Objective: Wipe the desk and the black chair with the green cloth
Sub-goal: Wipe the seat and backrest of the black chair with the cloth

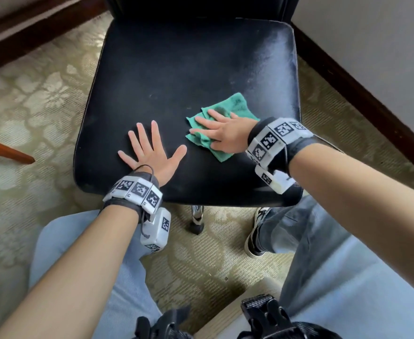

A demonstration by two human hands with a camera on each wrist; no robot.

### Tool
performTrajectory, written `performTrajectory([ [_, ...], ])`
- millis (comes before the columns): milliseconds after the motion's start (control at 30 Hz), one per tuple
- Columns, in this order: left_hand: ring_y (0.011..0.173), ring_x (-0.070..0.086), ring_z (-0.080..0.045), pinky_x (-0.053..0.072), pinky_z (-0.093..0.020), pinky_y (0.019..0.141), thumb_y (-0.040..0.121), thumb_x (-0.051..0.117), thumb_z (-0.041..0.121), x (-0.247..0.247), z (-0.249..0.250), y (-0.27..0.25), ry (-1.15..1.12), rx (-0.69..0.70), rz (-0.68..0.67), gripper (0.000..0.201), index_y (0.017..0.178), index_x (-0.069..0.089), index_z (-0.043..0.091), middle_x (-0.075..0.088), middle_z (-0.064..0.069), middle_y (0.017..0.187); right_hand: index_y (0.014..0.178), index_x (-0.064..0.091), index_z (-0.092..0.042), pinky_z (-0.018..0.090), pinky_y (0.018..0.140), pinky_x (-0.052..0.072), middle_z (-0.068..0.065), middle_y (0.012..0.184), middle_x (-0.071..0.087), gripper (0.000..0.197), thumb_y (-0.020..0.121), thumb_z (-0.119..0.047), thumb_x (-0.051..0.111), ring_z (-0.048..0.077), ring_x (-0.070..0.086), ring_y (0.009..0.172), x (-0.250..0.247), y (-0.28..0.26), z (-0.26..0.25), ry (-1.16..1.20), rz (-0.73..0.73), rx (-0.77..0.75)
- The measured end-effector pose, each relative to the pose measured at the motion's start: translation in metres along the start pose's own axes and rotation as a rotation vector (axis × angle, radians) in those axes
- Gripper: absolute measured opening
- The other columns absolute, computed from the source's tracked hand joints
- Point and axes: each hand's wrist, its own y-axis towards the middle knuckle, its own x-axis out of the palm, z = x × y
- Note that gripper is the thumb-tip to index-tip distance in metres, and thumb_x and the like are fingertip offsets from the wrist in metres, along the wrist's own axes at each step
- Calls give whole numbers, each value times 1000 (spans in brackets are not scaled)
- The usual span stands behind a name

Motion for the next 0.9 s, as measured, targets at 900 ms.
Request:
performTrajectory([
  [900, 146, -11, -21, -11, -56, 112, 90, 39, 62, -48, -83, 53, -208, -350, 93, 94, 150, -7, 6, -11, -10, 158, 149, 11, -10, 51, 113, 17, 12, 157, 3, 58, 98, -14, 37, 39, 6, 142, -2, 36, -48, 238, 196, 69],
])
